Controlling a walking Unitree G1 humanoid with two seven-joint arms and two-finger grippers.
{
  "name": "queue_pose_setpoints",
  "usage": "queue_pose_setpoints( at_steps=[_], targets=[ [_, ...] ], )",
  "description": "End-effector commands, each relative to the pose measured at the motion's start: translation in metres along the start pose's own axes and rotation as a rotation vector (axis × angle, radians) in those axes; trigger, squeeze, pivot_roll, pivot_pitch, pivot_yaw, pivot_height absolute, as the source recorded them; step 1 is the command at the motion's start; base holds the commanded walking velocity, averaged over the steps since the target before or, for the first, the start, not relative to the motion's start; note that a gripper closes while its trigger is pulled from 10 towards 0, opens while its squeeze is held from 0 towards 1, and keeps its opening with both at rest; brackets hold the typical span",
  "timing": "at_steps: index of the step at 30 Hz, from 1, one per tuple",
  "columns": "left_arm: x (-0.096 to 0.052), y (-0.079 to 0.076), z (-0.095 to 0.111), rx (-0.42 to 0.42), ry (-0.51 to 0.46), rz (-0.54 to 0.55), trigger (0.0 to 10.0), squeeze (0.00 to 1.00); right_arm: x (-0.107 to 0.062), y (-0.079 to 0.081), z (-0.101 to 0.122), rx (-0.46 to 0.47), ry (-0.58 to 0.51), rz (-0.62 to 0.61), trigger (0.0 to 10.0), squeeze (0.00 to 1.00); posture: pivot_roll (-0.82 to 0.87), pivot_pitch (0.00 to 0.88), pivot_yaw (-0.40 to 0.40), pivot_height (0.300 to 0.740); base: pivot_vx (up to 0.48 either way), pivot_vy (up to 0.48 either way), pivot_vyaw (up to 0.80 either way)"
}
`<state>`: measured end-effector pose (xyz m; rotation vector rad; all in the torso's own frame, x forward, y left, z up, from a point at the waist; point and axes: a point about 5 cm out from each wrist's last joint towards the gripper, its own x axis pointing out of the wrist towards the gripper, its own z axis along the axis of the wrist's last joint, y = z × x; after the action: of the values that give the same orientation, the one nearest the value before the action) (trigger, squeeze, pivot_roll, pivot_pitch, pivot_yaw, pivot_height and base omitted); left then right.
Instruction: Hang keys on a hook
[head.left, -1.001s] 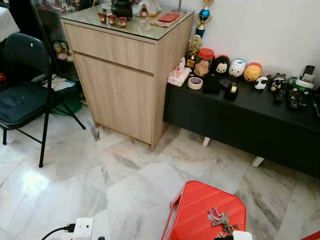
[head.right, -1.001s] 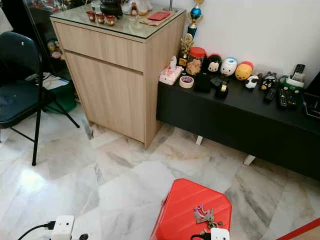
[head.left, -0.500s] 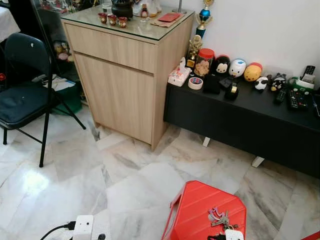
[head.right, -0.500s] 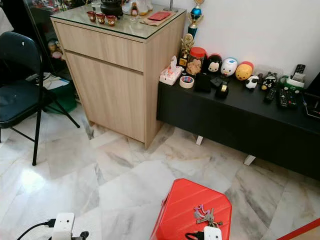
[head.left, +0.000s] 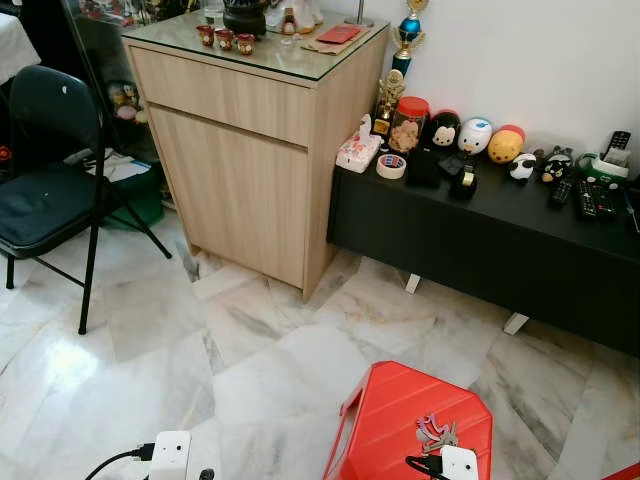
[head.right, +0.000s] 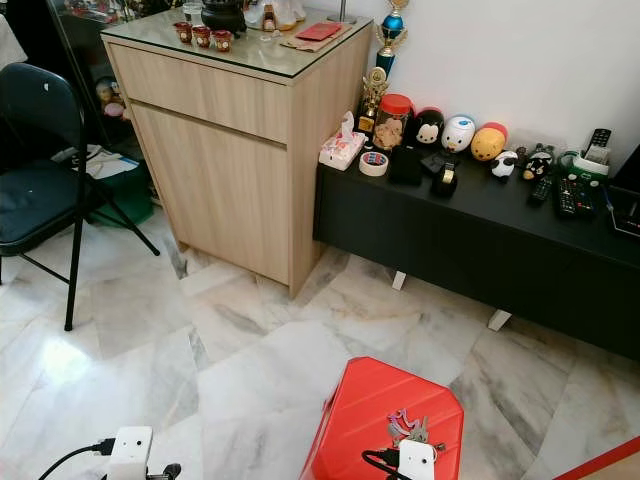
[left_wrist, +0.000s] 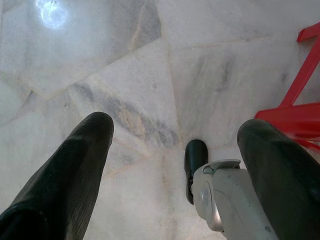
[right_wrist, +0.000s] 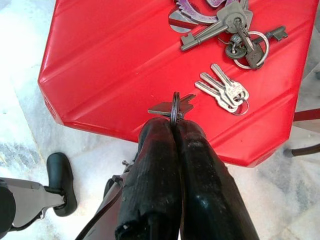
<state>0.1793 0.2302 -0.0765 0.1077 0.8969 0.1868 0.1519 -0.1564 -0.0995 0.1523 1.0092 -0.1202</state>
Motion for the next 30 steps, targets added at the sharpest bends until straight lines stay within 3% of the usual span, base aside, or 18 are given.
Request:
queue_pose_setpoints(
  at_steps=[1, 5, 15, 30],
  targets=[
    [-0.0006, -0.0009, -0.0036, -0.017, 0.017, -0.003, 10.0, 0.0, -0.0002, -0.0004, -0.001, 0.013, 0.002, -0.001, 10.0, 0.0, 0.11, 0.0, -0.076, 0.74, 0.0, 0.0, 0.0],
    [-0.0004, -0.0007, -0.0033, -0.019, 0.022, -0.003, 10.0, 0.0, -0.0002, -0.0002, 0.0002, 0.017, -0.011, 0.006, 10.0, 0.0, 0.11, 0.0, -0.077, 0.74, 0.0, 0.0, 0.0],
    [-0.0014, -0.0006, -0.009, -0.014, 0.049, -0.006, 10.0, 0.0, -0.0006, -0.0017, -0.0016, 0.024, -0.007, 0.01, 10.0, 0.0, 0.11, 0.0, -0.079, 0.74, 0.0, 0.318, 0.0],
    [-0.0024, -0.0011, -0.0128, 0.003, 0.055, -0.018, 10.0, 0.0, -0.0018, -0.0025, -0.0076, 0.012, 0.012, 0.012, 10.0, 0.0, 0.11, 0.0, -0.081, 0.74, 0.0, 0.0, -0.74]
  ],
)
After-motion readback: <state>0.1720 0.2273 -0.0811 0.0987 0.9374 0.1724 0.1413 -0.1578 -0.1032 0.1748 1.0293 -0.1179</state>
